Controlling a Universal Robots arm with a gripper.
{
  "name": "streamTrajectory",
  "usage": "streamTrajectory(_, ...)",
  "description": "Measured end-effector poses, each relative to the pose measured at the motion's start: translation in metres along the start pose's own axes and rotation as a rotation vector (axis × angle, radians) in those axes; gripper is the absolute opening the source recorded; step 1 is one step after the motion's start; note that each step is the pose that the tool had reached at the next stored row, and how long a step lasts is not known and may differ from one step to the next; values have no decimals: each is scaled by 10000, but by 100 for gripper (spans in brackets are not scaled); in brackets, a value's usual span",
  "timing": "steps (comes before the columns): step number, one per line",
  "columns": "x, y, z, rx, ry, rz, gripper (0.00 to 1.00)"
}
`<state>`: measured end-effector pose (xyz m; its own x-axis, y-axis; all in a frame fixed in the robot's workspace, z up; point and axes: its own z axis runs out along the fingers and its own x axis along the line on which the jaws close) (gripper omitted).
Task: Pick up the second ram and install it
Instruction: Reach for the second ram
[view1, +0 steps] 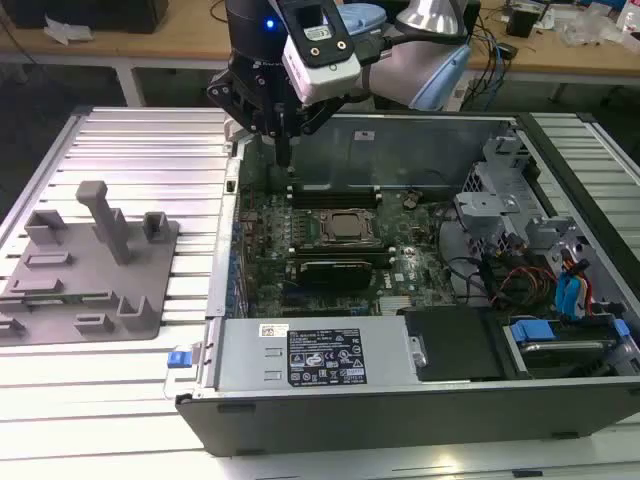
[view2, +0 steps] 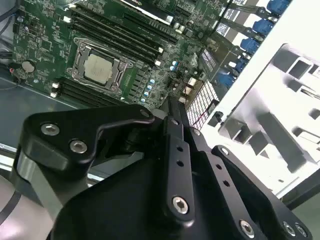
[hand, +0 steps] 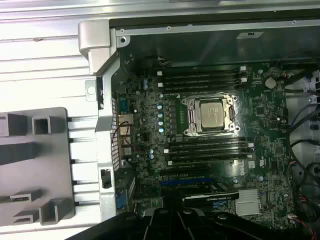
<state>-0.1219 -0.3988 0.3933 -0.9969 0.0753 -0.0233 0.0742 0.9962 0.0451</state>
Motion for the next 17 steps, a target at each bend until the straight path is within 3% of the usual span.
streamTrajectory(9, 20, -2, -1, 1, 0, 0, 8)
streamTrajectory(17, 141, -11, -3, 0, 0, 0, 8)
